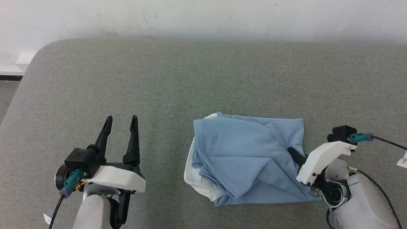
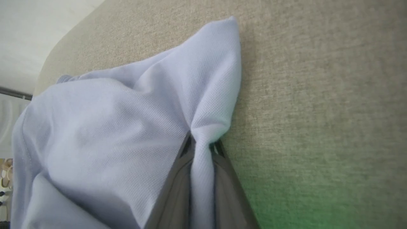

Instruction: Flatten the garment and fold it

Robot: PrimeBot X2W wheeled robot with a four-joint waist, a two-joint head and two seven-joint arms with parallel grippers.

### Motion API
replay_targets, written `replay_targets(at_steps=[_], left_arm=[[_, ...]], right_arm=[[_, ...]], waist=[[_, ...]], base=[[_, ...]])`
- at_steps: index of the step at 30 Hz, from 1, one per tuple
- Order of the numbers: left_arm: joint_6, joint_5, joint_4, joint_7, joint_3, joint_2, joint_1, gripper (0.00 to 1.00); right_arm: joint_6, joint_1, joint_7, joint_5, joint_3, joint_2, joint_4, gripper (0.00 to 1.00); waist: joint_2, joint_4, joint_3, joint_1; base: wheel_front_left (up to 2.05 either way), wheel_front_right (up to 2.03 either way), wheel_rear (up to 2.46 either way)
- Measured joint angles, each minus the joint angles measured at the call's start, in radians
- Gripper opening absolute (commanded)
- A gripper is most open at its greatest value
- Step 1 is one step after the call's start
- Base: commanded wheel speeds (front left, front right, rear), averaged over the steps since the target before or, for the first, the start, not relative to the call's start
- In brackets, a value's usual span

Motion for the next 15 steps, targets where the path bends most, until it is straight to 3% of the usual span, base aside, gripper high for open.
replay_targets(at_steps=[5,11,15], left_arm=[[0.007,0.000,-0.002,0.000,0.019,0.000,0.001,1.00],[0.007,0.003,-0.020,0.000,0.047,0.000,0.008,1.00],[0.006,0.012,-0.034,0.000,0.063,0.000,0.005,1.00]], right_arm=[[0.000,-0.011,-0.023,-0.232,0.033,0.011,-0.143,0.00],[0.000,-0.059,0.056,-0.538,0.040,0.011,-0.388,0.00],[0.001,-0.088,0.114,-0.615,0.050,-0.002,-0.449,0.00]], waist=[[0.0000,-0.023,0.002,0.0000],[0.0000,-0.080,0.012,0.0000],[0.0000,-0.131,0.026,0.0000]], base=[[0.00,0.00,0.00],[0.00,0.00,0.00],[0.00,0.00,0.00]])
